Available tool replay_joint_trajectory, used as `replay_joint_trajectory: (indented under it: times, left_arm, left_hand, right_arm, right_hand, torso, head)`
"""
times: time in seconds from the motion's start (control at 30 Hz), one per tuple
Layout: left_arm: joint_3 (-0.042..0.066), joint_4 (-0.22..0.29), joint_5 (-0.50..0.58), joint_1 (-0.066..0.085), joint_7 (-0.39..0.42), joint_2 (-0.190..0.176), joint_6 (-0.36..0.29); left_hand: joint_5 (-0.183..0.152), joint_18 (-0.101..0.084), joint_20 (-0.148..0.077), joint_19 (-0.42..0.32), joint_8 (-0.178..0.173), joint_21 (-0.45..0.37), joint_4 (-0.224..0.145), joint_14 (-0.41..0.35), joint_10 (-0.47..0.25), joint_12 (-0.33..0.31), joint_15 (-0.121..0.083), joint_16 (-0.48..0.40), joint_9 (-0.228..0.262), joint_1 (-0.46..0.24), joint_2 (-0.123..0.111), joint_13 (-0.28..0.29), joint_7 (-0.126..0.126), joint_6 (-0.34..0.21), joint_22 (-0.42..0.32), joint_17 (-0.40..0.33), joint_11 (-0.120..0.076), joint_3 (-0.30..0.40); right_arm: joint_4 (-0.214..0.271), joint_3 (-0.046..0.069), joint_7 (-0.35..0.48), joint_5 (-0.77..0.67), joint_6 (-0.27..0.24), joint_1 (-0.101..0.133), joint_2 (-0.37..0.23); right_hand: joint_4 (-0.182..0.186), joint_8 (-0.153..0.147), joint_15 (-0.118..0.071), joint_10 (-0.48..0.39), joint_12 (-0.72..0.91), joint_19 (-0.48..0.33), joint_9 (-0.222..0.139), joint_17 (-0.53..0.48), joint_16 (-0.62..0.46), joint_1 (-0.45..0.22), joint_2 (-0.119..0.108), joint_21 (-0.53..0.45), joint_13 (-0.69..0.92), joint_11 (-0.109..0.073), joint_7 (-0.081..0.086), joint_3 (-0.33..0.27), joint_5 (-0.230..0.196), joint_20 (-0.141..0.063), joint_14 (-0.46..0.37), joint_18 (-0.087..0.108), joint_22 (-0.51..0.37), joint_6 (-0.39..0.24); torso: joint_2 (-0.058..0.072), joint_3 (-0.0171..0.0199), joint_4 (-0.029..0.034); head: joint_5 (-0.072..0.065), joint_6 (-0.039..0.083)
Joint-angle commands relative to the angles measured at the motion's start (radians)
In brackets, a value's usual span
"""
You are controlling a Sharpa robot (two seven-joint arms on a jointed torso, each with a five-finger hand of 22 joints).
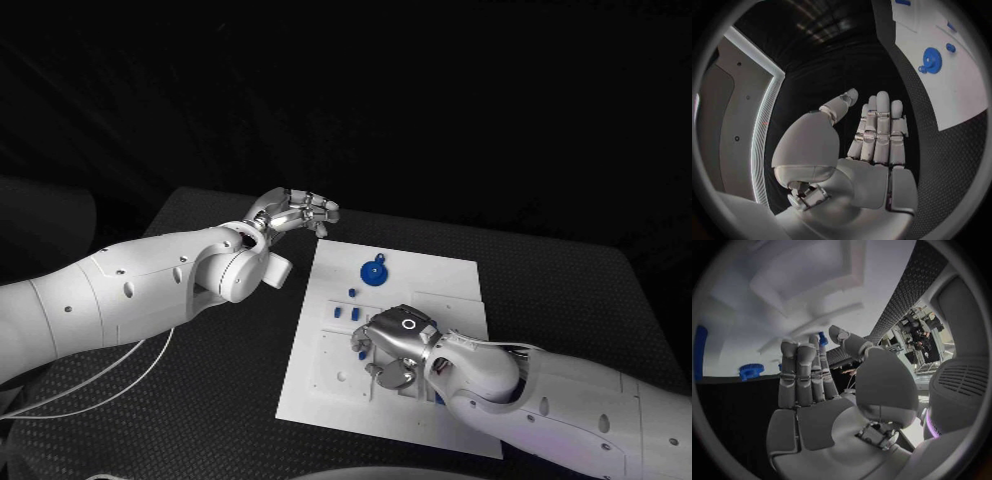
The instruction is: Assemble the parts on the task board
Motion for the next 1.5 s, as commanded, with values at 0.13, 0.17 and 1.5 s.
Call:
replay_joint_trajectory:
  times: [0.13,0.17,1.5]
  left_arm:
    - [0.001,-0.003,0.005,0.000,0.009,-0.002,0.006]
    - [0.001,-0.003,0.005,0.000,0.009,-0.002,0.006]
    - [0.000,-0.016,0.005,0.000,0.016,-0.001,0.006]
  left_hand:
    - [0.006,0.017,-0.002,0.006,0.002,-0.007,0.001,0.005,0.001,-0.002,0.002,-0.004,-0.001,-0.007,-0.003,-0.002,-0.002,-0.009,0.001,0.002,-0.001,-0.004]
    - [0.006,0.017,-0.002,0.006,0.002,-0.007,0.001,0.005,0.001,-0.002,0.002,-0.004,-0.001,-0.007,-0.003,-0.002,-0.002,-0.009,0.001,0.002,-0.001,-0.004]
    - [0.005,0.016,-0.002,0.007,0.004,-0.009,0.001,0.006,0.004,-0.001,0.001,-0.007,0.000,-0.005,-0.005,-0.002,-0.003,-0.006,0.003,0.006,-0.002,-0.004]
  right_arm:
    - [0.022,0.000,0.005,0.019,-0.059,0.006,-0.027]
    - [0.027,0.000,0.006,0.023,-0.066,0.010,-0.031]
    - [0.094,0.044,-0.002,0.154,0.196,0.141,-0.268]
  right_hand:
    - [-0.011,-0.007,0.014,-0.026,0.001,-0.013,-0.002,0.001,0.001,-0.015,-0.002,-0.004,-0.003,0.013,0.007,-0.018,-0.005,0.003,-0.004,0.055,0.017,-0.018]
    - [-0.011,-0.007,0.014,-0.026,0.001,-0.013,-0.002,0.001,0.001,-0.015,-0.002,-0.004,-0.003,0.013,0.007,-0.018,-0.005,0.003,-0.004,0.055,0.017,-0.018]
    - [-0.030,-0.012,0.037,-0.089,-0.002,-0.042,-0.007,0.008,0.029,-0.108,0.000,0.002,-0.048,0.036,-0.017,-0.223,0.014,0.012,-0.042,0.055,0.017,-0.071]
  torso:
    - [0.000,0.0007,-0.0003]
    - [0.000,0.0006,-0.0002]
    - [0.001,0.0010,0.0004]
  head:
    - [-0.005,0.003]
    - [-0.006,0.004]
    - [-0.047,0.028]
